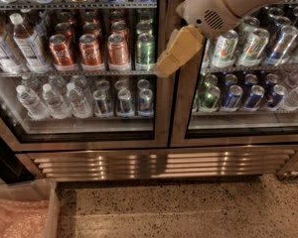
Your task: Open left fridge door
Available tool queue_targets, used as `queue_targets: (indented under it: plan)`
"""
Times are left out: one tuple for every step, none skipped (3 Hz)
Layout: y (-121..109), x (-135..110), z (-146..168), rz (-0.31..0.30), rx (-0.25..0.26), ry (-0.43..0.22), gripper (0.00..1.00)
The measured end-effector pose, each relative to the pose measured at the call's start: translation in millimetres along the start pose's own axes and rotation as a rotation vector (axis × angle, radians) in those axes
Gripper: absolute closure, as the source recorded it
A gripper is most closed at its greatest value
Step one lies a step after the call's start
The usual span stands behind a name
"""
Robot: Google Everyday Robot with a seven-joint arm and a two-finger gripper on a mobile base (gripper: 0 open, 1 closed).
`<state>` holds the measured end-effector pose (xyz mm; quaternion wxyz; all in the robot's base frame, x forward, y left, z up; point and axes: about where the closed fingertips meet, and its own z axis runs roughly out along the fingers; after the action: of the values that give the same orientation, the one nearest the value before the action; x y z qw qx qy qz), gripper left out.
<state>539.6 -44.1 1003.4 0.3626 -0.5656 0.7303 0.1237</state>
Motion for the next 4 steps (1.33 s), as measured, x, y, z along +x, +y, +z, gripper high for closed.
queue_targets:
  plan:
    - [-14,0,1,-0.011,0.037,0.026,0.0]
    - [-36,-2,0,-0.033,0.094,0.065,0.0]
    - [-55,-7,3,-0.053,0.125,0.083,0.0]
    - [-57,-5,10,-0.054,0.115,0.072,0.0]
